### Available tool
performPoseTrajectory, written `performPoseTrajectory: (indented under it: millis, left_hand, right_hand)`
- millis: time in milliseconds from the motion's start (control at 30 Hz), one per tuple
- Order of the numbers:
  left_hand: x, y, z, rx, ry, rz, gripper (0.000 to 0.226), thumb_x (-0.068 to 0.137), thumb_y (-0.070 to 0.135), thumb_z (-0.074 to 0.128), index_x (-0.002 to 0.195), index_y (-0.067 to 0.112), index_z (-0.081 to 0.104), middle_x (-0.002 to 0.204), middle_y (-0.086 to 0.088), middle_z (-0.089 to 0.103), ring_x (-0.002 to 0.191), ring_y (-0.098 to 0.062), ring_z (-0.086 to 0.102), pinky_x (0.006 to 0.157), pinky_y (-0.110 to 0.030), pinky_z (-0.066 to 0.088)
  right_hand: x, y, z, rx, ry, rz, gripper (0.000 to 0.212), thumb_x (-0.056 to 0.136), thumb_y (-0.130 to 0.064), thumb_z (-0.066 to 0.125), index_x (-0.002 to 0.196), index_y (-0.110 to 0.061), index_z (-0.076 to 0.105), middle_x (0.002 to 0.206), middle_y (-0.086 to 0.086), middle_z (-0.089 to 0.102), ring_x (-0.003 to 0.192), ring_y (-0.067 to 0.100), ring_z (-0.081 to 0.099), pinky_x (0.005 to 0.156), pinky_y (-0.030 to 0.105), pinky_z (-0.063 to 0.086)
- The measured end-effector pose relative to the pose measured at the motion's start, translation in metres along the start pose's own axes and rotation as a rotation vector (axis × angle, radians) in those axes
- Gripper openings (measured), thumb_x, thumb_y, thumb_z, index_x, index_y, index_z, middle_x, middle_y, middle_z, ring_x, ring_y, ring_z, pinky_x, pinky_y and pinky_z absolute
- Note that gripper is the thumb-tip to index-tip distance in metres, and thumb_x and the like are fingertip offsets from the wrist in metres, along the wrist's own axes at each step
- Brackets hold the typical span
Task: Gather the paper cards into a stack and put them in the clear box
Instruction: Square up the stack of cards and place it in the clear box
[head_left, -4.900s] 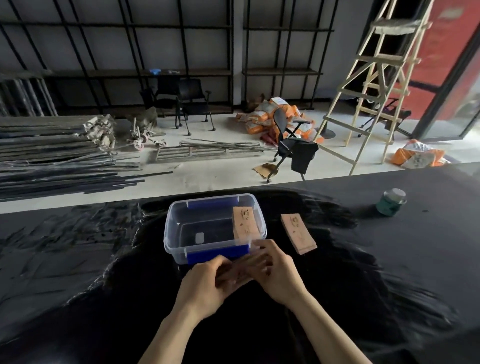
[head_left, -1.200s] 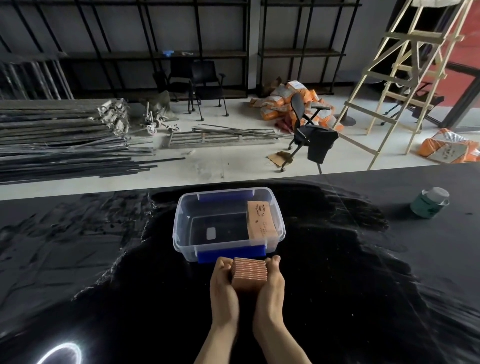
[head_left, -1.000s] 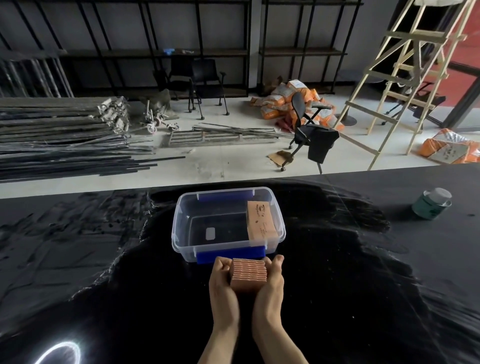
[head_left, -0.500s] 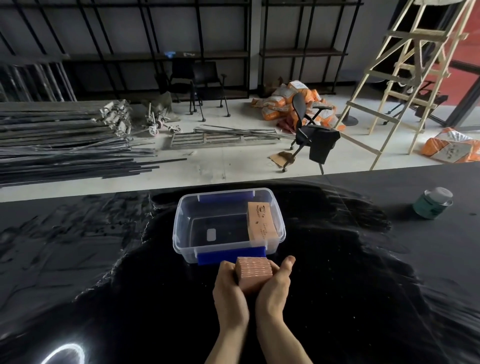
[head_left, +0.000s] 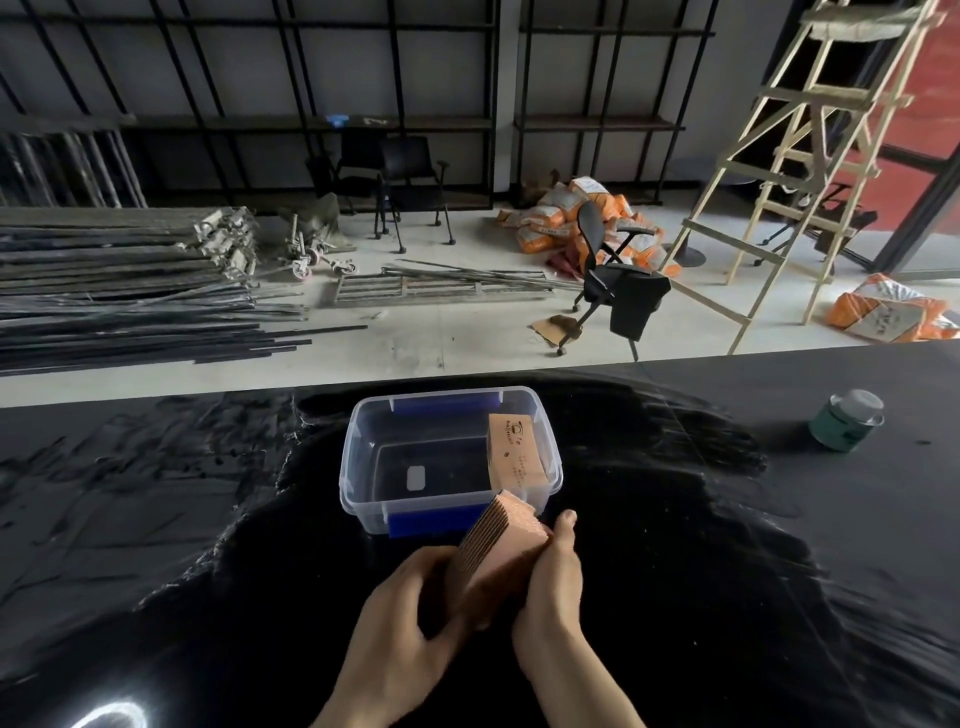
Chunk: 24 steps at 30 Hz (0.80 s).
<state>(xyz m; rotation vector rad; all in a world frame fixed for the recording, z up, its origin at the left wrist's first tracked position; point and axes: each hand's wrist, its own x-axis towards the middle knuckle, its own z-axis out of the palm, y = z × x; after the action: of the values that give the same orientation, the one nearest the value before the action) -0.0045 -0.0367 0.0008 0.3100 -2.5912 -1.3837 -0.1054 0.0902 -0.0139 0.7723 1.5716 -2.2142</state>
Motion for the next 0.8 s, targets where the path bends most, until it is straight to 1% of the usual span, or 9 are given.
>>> performPoseTrajectory:
  millis: [67,167,267,367,433,500,600,700,800]
  left_hand:
    - [0.001,-0.003,-0.015,0.141,-0.04,0.01,0.047,0.074,0.054,0.077,0.117,0.048,0.061,0.11,0.034,0.068,0.103,0.012,0.065,0.087,-0.016,0.054]
    - [0.007,-0.002,-0.03,0.378,-0.181,0.043,0.05,0.074,0.051,0.07,0.122,0.05,0.056,0.113,0.033,0.059,0.108,0.011,0.056,0.095,-0.02,0.052]
    - [0.014,0.0,-0.028,0.448,-0.245,0.007,0.055,0.076,0.042,0.072,0.129,0.046,0.055,0.119,0.029,0.057,0.111,0.006,0.055,0.099,-0.023,0.052]
    - [0.01,-0.003,-0.021,0.408,-0.223,-0.036,0.055,0.076,0.035,0.071,0.127,0.045,0.053,0.118,0.028,0.053,0.111,0.001,0.054,0.1,-0.025,0.051]
    - [0.001,-0.011,-0.012,0.257,-0.155,-0.069,0.053,0.076,0.029,0.071,0.126,0.042,0.055,0.122,0.025,0.053,0.114,0.0,0.056,0.101,-0.026,0.052]
    - [-0.008,-0.017,-0.001,-0.057,-0.031,-0.136,0.053,0.077,0.028,0.071,0.127,0.038,0.057,0.126,0.021,0.058,0.117,0.0,0.059,0.097,-0.021,0.052]
    - [-0.008,-0.01,0.025,-0.502,0.2,-0.304,0.037,0.089,0.046,0.066,0.124,0.036,0.064,0.123,0.016,0.07,0.116,0.004,0.063,0.088,-0.017,0.05]
    - [0.005,0.002,0.043,-0.617,0.489,-0.419,0.029,0.1,0.048,0.052,0.109,0.027,0.07,0.104,0.003,0.077,0.101,-0.01,0.072,0.08,-0.027,0.054]
    - [0.02,0.007,0.042,-0.523,0.57,-0.424,0.026,0.109,0.028,0.042,0.103,0.024,0.067,0.092,-0.002,0.077,0.092,-0.017,0.072,0.08,-0.035,0.056]
  right_hand:
    - [0.002,-0.006,-0.011,-0.143,-0.084,-0.218,0.066,0.104,-0.067,0.033,0.092,-0.023,0.081,0.086,0.004,0.085,0.083,0.021,0.081,0.08,0.041,0.059]
    - [-0.003,-0.007,-0.017,-0.333,-0.223,-0.516,0.043,0.103,-0.06,0.046,0.093,-0.033,0.077,0.092,-0.005,0.081,0.087,0.011,0.077,0.074,0.025,0.059]
    - [-0.007,0.011,-0.013,-0.519,-0.329,-0.589,0.017,0.101,-0.044,0.062,0.091,-0.036,0.073,0.09,-0.008,0.078,0.083,0.011,0.075,0.066,0.022,0.06]
    - [-0.002,0.026,-0.014,-0.553,-0.224,-0.609,0.011,0.102,-0.026,0.066,0.091,-0.027,0.066,0.083,0.0,0.074,0.079,0.013,0.072,0.067,0.031,0.06]
    - [0.0,0.029,-0.014,-0.536,-0.183,-0.577,0.013,0.102,-0.027,0.065,0.09,-0.023,0.064,0.08,0.003,0.072,0.075,0.015,0.071,0.068,0.038,0.062]
    - [-0.001,0.03,-0.013,-0.532,-0.194,-0.579,0.018,0.104,-0.025,0.063,0.086,-0.021,0.065,0.081,0.004,0.073,0.071,0.018,0.071,0.062,0.032,0.061]
    - [-0.003,0.029,-0.011,-0.516,-0.174,-0.568,0.021,0.104,-0.023,0.062,0.084,-0.018,0.065,0.082,0.002,0.075,0.071,0.022,0.072,0.06,0.033,0.063]
    - [-0.003,0.031,-0.01,-0.496,-0.162,-0.563,0.027,0.107,-0.025,0.057,0.083,-0.015,0.063,0.077,0.009,0.071,0.07,0.026,0.068,0.06,0.031,0.059]
    - [-0.006,0.028,-0.008,-0.487,-0.171,-0.603,0.031,0.11,-0.025,0.051,0.082,-0.017,0.061,0.082,0.006,0.07,0.059,0.013,0.062,0.056,0.023,0.054]
